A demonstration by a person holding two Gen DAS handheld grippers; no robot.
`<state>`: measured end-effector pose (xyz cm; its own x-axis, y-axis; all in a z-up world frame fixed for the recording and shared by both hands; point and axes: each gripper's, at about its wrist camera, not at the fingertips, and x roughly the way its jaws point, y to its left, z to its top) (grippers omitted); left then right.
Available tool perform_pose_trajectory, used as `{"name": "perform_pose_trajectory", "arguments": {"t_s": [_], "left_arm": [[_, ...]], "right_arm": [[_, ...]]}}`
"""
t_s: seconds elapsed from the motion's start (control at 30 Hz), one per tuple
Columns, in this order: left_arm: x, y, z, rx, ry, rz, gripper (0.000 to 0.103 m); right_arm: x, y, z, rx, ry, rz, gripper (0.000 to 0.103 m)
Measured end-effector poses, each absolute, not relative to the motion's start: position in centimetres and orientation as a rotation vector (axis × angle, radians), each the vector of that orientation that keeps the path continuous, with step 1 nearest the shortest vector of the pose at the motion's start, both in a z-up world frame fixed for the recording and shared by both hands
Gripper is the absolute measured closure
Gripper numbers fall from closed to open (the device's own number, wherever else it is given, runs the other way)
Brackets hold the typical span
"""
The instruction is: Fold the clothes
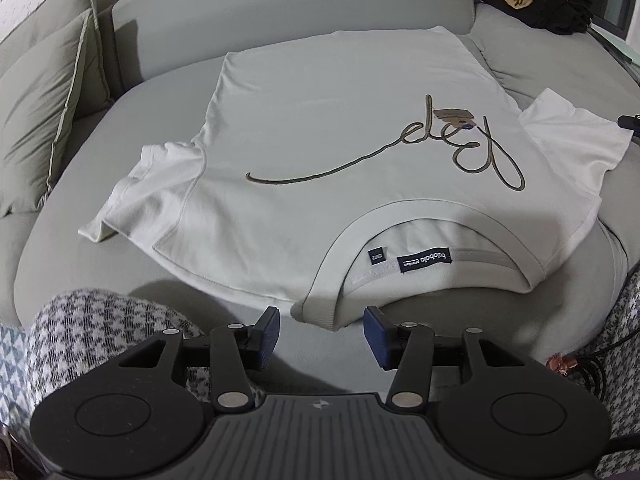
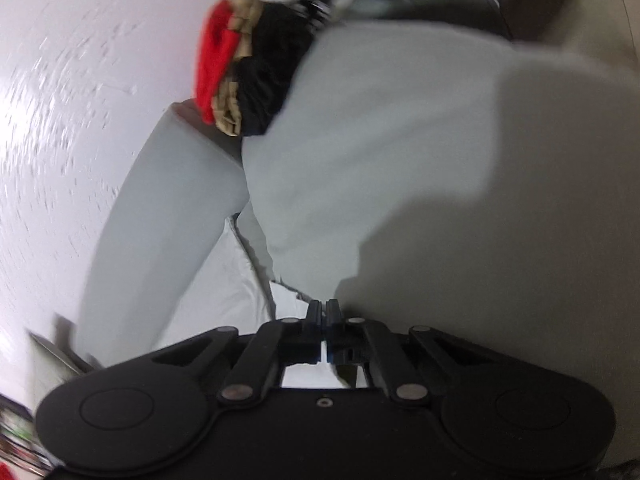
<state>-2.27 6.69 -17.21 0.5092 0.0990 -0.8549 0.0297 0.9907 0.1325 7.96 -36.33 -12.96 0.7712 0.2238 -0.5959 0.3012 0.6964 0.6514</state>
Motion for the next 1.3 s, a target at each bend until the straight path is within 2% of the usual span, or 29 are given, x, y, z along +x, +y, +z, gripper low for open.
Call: {"name": "perform_pose_trajectory", "arguments": {"t_s": [0.4, 0.57, 0.7, 0.8, 1.0, 1.1, 1.3], "left_arm": [[-2.2, 9.2, -17.6, 0.027, 1.031, 0.055, 0.054], [-2.3, 9.6, -17.8, 0.019, 1.029, 0.062, 0.054], [-2.4, 9.5, -17.7, 0.029, 1.023, 0.065, 0.054], [-2.4, 9.6, -17.6, 0.03, 1.02, 0.07, 0.054], [-2.0, 9.0, -17.9, 0.037, 1.036, 0.061, 0.054], [-2.1, 8.5, -17.8, 0.061, 1.035, 0.057, 0.054], [-2.6, 8.5, -17.2, 0.088, 1.003, 0.087, 0.054]], "right_arm": [[7.1, -24.4, -7.3, 0.317, 0.643, 0.183, 0.101], [5.6, -17.2, -8.9, 0.029, 0.684, 0.339, 0.101], [5.7, -14.3, -11.8, -0.09, 0.803, 0.397, 0.099], [5.3, -15.9, -11.5, -0.006, 0.838, 0.386, 0.092], [6.4, -22.3, -10.2, 0.277, 0.804, 0.187, 0.091], [9.4, -26.1, -12.1, 0.489, 0.878, 0.028, 0.091], [11.8, -24.2, -15.5, 0.373, 0.99, 0.027, 0.091]]}}
